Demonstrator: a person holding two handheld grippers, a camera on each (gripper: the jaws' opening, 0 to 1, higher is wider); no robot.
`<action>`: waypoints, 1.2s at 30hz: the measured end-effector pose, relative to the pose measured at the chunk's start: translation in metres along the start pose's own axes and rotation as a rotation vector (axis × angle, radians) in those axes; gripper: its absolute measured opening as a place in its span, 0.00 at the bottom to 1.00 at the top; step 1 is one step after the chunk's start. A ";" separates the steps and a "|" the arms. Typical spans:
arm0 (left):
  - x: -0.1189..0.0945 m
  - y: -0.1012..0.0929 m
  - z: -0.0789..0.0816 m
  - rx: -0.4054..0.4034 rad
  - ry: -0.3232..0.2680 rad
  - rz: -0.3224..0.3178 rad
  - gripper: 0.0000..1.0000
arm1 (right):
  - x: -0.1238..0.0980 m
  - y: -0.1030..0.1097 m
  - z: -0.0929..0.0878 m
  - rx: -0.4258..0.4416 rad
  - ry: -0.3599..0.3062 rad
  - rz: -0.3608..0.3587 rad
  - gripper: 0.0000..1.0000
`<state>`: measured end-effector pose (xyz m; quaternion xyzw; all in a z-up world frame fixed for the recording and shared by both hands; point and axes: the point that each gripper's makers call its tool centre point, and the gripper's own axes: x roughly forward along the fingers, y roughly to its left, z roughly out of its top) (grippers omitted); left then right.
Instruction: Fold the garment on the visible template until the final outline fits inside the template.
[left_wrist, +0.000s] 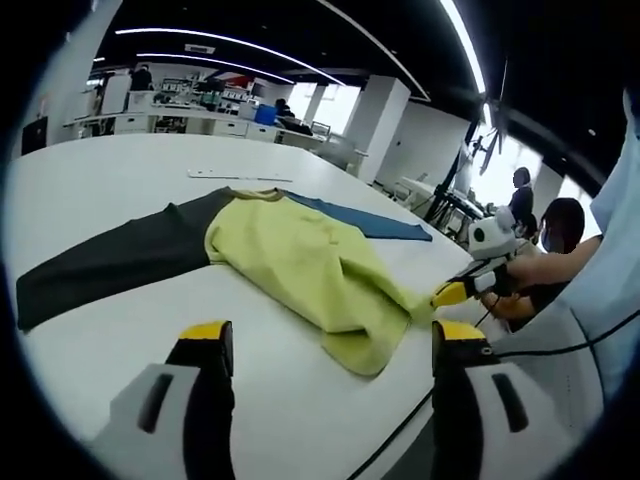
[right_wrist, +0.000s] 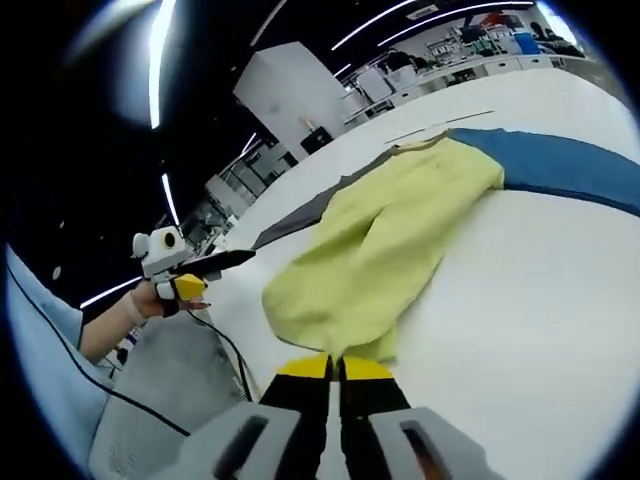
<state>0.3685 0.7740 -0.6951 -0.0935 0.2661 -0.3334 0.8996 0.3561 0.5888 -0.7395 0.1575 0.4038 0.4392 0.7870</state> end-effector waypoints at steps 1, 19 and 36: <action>0.001 -0.001 -0.001 0.000 0.002 -0.003 0.78 | -0.002 -0.002 0.001 0.002 -0.005 -0.003 0.00; 0.025 -0.021 -0.024 -0.002 0.079 -0.050 0.61 | -0.039 -0.038 0.042 0.143 -0.199 -0.072 0.00; 0.048 -0.025 -0.048 -0.027 0.152 -0.026 0.23 | -0.052 -0.057 0.045 0.211 -0.246 -0.096 0.00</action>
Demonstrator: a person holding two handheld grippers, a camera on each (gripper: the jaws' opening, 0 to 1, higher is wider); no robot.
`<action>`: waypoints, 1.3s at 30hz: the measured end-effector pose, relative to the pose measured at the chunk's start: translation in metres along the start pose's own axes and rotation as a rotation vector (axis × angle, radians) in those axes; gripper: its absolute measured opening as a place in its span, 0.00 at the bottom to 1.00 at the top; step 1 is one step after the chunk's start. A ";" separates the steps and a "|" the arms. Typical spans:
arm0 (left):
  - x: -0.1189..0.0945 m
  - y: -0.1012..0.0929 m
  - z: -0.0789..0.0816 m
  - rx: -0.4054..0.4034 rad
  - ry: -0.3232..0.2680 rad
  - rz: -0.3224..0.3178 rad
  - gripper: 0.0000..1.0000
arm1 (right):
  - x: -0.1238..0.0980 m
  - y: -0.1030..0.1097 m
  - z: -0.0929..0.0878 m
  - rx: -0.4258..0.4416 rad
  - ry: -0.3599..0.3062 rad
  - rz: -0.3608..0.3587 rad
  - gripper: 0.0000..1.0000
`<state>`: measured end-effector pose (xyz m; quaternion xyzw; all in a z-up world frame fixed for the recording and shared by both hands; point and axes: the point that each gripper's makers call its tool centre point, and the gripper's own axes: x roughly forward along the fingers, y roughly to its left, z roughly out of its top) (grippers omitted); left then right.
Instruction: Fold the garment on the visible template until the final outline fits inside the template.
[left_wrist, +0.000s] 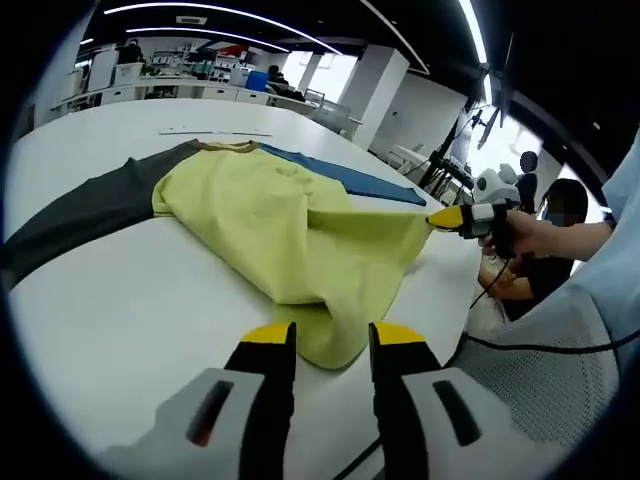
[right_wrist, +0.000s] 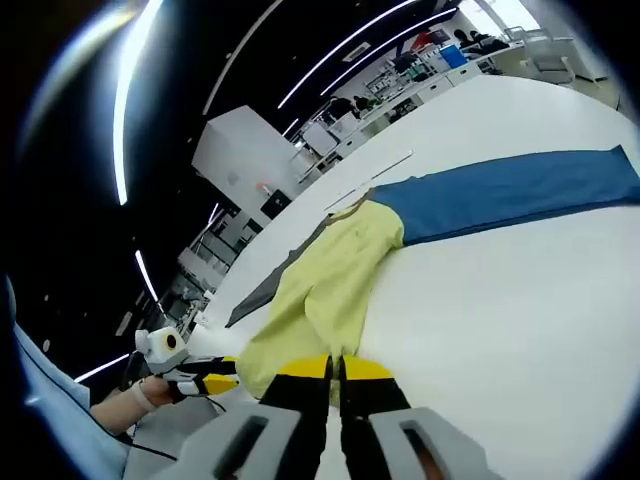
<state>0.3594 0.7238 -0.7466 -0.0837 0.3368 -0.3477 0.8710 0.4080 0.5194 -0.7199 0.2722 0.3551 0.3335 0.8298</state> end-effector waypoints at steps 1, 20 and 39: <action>0.001 0.001 -0.002 -0.003 0.007 0.005 0.19 | 0.000 0.001 0.000 0.001 0.001 0.002 0.00; -0.017 -0.020 0.072 0.042 -0.089 -0.025 0.00 | -0.001 0.012 -0.011 -0.002 0.032 0.004 0.00; 0.037 0.002 0.158 -0.023 -0.156 -0.033 0.00 | 0.000 0.004 -0.014 0.044 0.033 0.010 0.00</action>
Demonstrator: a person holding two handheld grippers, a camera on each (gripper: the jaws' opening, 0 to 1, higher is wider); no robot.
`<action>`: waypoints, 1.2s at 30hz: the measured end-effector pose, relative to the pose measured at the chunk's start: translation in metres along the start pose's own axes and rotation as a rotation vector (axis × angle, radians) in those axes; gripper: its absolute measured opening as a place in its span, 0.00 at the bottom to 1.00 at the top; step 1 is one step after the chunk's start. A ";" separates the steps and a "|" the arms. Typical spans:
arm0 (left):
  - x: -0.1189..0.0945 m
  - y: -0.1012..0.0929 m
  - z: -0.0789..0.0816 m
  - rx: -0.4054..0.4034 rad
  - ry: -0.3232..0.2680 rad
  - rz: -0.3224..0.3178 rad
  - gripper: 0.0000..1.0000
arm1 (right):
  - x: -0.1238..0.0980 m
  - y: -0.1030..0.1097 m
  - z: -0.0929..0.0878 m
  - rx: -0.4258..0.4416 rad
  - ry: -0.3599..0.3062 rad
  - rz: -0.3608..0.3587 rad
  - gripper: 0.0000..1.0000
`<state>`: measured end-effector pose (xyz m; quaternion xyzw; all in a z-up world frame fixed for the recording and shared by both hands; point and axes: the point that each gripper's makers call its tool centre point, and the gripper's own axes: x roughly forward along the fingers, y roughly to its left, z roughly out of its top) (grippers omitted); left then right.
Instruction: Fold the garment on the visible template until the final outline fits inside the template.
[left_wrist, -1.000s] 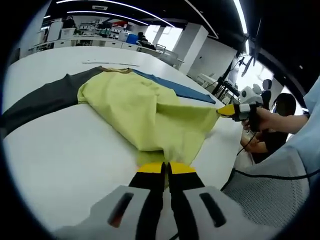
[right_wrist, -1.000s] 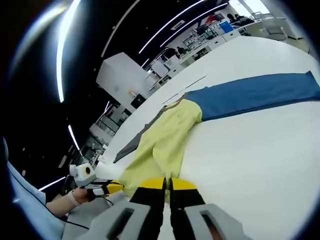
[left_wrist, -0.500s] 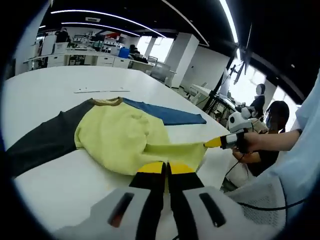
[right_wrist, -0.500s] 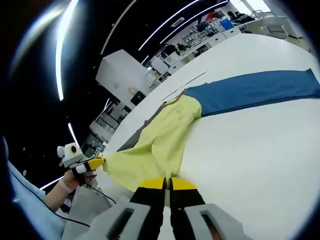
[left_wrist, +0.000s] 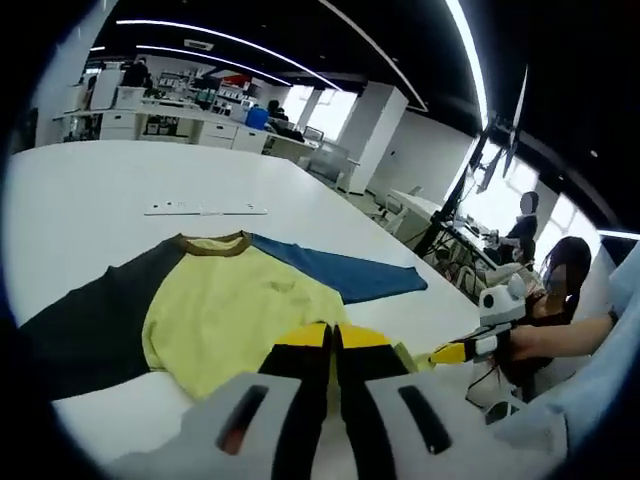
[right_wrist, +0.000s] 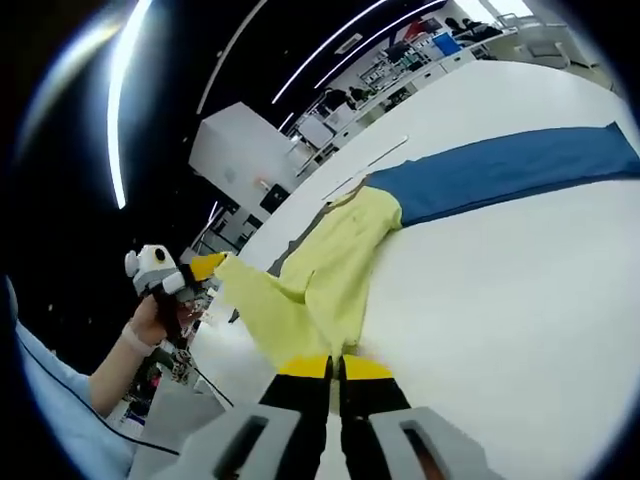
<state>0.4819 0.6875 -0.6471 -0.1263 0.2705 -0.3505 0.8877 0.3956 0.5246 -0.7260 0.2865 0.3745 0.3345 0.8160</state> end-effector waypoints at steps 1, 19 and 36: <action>0.003 0.001 -0.001 -0.008 0.006 0.000 0.00 | 0.000 -0.001 -0.001 0.003 0.004 -0.001 0.00; 0.051 0.013 -0.054 -0.108 0.104 -0.018 0.00 | 0.000 -0.006 -0.006 0.035 0.005 -0.001 0.00; 0.038 0.005 -0.052 -0.017 0.064 -0.051 0.43 | 0.002 -0.006 -0.009 0.031 0.013 -0.006 0.00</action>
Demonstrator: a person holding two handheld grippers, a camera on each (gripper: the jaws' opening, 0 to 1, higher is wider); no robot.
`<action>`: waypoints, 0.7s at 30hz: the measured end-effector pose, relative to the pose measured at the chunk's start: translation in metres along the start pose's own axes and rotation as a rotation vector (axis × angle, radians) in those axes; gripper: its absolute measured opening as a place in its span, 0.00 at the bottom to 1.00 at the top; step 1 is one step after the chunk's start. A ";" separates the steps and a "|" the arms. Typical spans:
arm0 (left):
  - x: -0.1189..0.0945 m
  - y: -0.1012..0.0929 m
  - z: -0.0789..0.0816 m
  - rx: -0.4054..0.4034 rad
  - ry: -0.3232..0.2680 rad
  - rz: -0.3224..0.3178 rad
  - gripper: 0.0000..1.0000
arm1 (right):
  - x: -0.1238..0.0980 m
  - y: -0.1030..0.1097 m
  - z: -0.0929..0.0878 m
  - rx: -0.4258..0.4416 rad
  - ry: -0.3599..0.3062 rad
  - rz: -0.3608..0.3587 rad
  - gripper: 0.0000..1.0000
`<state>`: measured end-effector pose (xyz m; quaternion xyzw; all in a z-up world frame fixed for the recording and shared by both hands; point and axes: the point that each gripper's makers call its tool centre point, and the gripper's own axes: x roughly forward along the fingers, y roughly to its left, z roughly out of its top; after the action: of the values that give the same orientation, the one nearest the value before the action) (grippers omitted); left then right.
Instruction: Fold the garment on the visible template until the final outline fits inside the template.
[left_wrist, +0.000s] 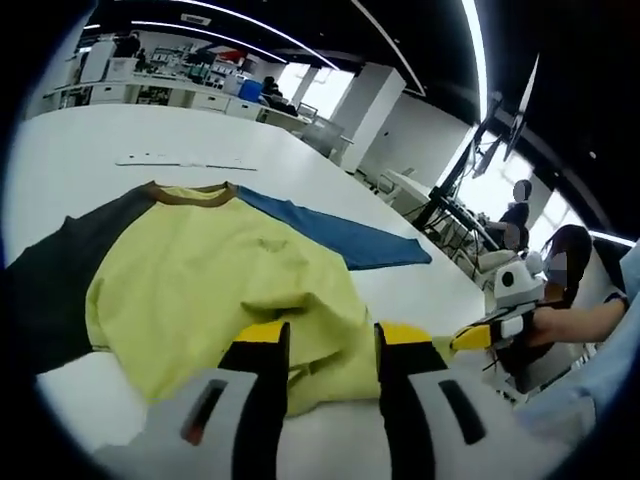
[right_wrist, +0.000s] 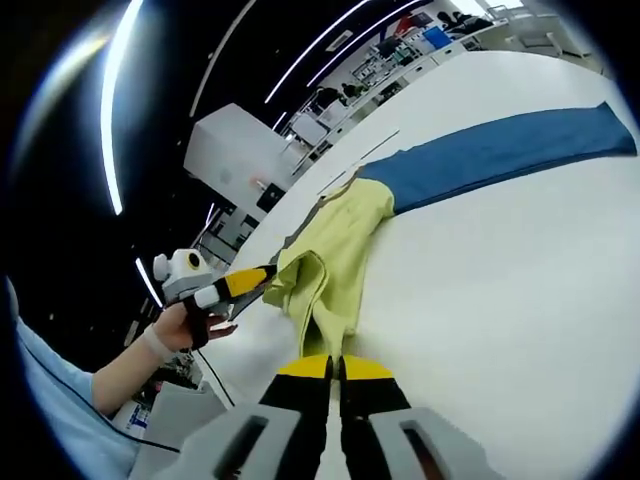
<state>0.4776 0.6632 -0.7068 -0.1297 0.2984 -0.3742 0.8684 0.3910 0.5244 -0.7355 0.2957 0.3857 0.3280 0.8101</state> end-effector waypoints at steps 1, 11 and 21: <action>0.000 0.000 0.000 0.006 0.001 0.004 0.49 | 0.000 0.000 0.000 0.000 0.000 0.000 0.00; -0.020 0.009 -0.007 0.069 -0.002 0.044 0.69 | 0.000 0.000 0.001 -0.004 0.003 0.000 0.00; -0.039 0.031 -0.021 0.112 0.002 0.153 0.46 | 0.001 0.001 0.003 -0.003 0.005 0.003 0.00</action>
<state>0.4615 0.7127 -0.7215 -0.0575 0.2870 -0.3230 0.9000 0.3939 0.5246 -0.7337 0.2943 0.3866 0.3306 0.8091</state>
